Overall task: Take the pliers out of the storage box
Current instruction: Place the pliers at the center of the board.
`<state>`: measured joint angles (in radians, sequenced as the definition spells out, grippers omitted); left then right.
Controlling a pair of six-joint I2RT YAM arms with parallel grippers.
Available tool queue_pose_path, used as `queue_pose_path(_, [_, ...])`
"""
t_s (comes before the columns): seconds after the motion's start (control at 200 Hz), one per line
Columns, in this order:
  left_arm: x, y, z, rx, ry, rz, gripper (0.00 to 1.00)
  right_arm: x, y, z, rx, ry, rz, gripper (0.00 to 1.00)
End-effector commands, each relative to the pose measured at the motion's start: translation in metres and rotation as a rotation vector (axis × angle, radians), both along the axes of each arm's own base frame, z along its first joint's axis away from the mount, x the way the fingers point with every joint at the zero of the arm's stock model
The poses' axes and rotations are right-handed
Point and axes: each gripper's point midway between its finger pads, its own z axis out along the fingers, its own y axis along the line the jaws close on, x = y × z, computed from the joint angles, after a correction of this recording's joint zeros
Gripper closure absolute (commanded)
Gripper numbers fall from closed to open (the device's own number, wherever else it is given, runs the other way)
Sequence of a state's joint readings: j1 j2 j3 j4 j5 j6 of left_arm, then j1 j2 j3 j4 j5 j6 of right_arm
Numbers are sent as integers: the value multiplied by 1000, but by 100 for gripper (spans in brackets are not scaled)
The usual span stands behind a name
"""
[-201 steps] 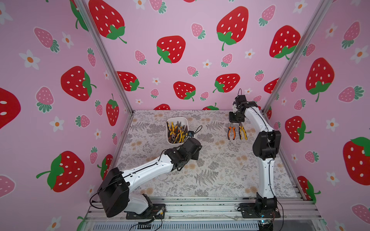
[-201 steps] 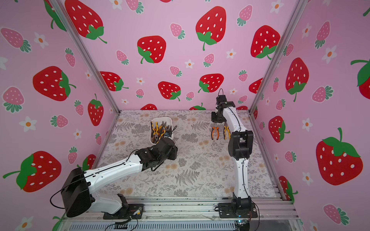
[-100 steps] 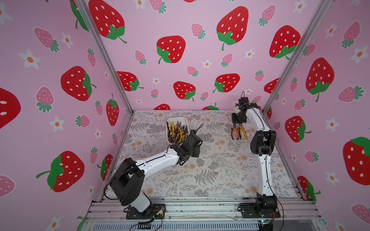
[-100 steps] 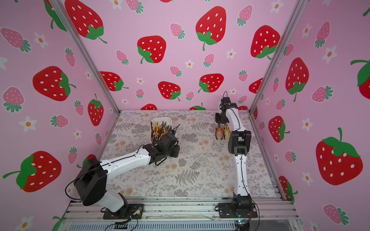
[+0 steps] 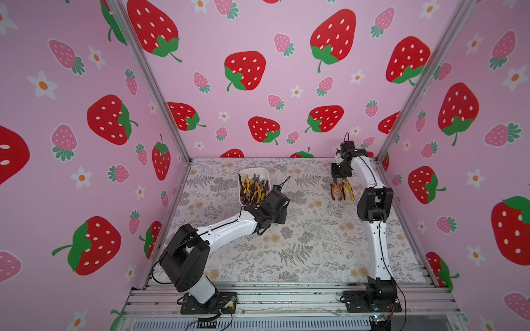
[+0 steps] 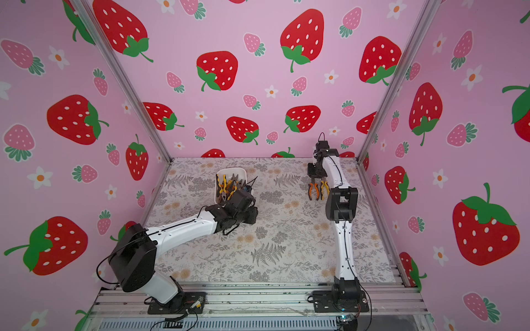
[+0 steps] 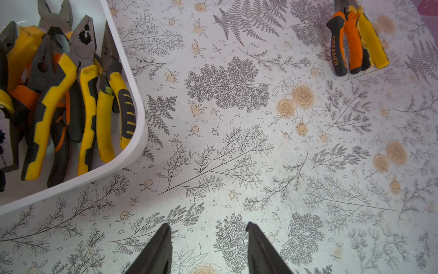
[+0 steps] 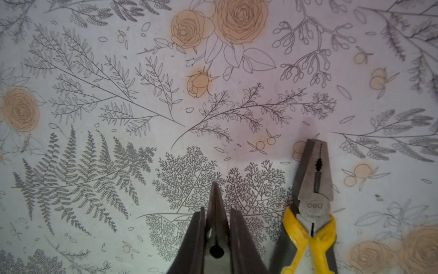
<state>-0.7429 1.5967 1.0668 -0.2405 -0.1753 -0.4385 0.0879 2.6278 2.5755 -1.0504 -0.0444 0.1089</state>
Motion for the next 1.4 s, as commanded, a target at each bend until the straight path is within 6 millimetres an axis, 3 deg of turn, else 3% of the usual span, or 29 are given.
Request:
queue_pose_path(0.0, [9,-4,13,-22,-27,-12,47,3,-2,-8,5,7,-9,100])
queue_pose_path(0.425, [10,-5,7,-30,-7,-12,48,6,-10,-27,-12,25,-31,95])
queue_pose_path(0.925, [12,-7,4,-32,3,-14,48,9,-26,-32,-43,21,-83,89])
queue_pose_path(1.18, [11,-6,4,-30,3,-18,48,10,-23,-30,-33,14,-74,51])
queue_pose_path(1.255, [11,-5,5,-28,4,-17,48,12,-22,-24,-20,1,-69,49])
queue_pose_path(1.3, [10,-4,5,-27,3,-16,48,13,-18,-19,-6,-11,-63,41])
queue_pose_path(1.391, [9,-1,8,-28,-3,-8,48,17,-15,-1,21,-48,-70,38])
